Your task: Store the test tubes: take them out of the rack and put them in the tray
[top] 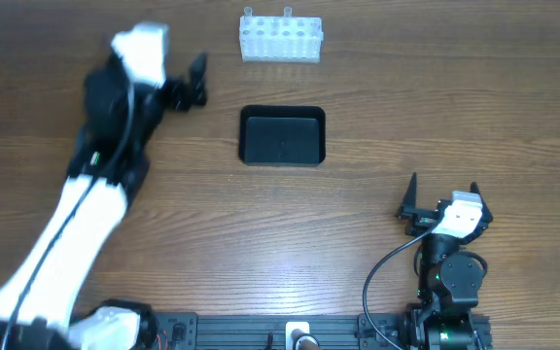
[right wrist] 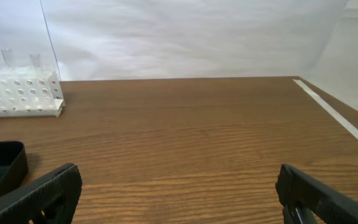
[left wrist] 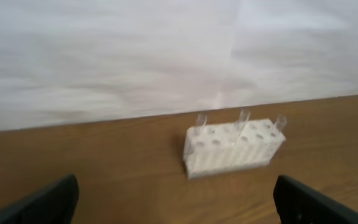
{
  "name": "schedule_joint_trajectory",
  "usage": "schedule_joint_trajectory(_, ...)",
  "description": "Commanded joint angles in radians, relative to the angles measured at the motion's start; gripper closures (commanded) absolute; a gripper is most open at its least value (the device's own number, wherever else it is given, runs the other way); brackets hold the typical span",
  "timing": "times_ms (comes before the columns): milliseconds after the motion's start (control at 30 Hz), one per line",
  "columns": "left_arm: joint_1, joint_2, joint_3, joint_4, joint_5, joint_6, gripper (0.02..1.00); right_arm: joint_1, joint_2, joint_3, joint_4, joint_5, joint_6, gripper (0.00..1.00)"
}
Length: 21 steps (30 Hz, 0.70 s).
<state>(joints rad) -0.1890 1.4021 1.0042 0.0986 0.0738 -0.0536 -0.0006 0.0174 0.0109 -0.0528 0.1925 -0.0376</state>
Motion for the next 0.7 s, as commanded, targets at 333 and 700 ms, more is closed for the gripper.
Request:
schedule_joint_trajectory(333, -0.111, 0.643, 0.693, -0.321, -0.135, -0.090, 0.020, -0.007, -0.006, -0.006, -0.003, -0.004, -0.001, 0.007)
schedule_joint_trajectory(700, -0.121, 0.837, 0.862, -0.351, -0.155, -0.112, 0.020, -0.007, -0.006, -0.006, -0.003, -0.004, -0.001, 0.009)
